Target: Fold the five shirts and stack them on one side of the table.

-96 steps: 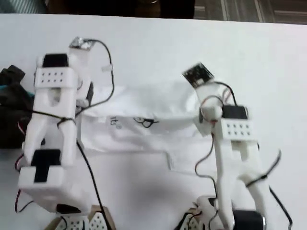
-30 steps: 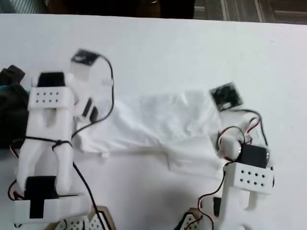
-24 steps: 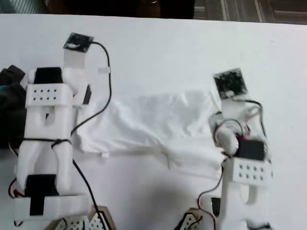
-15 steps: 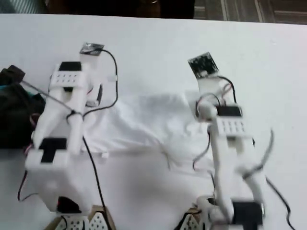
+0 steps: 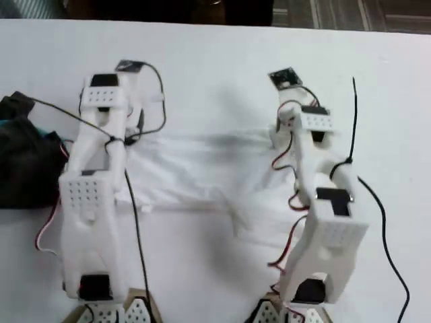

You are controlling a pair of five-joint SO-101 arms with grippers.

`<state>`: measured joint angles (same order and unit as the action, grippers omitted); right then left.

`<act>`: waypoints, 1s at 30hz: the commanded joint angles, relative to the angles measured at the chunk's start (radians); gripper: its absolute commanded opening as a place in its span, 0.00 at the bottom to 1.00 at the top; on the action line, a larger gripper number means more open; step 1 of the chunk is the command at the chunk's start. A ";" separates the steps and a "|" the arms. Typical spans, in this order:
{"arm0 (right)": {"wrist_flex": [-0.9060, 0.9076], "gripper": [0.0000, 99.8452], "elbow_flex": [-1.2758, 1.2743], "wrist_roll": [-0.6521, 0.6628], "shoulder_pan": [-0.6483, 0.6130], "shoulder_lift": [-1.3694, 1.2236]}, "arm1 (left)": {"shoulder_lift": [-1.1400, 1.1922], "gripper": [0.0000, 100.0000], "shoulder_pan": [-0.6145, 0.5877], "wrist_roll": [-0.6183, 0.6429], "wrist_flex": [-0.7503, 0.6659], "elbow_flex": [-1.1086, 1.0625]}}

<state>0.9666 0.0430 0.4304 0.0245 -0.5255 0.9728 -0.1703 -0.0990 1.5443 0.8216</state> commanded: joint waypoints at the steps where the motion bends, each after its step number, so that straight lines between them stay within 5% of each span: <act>1: 0.081 0.02 0.201 -0.006 0.054 -0.108 | 0.135 0.03 -0.031 -0.003 0.038 0.262; 7: 0.252 0.02 0.500 -0.006 0.051 -0.257 | 0.293 0.03 -0.029 -0.003 0.138 0.608; 15: 0.489 0.02 0.796 -0.008 0.050 -0.265 | 0.276 0.03 -0.043 -0.003 0.247 0.705; 22: 0.728 0.02 1.112 -0.008 0.048 -0.265 | -0.057 0.03 -0.025 -0.005 0.247 0.437; 30: 0.808 0.02 1.211 -0.008 0.035 -0.133 | -0.549 0.03 0.035 -0.031 0.212 -0.216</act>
<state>1.7461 1.2597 0.4304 0.0675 -0.7833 0.6383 -0.1473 -0.1235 1.7699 0.8339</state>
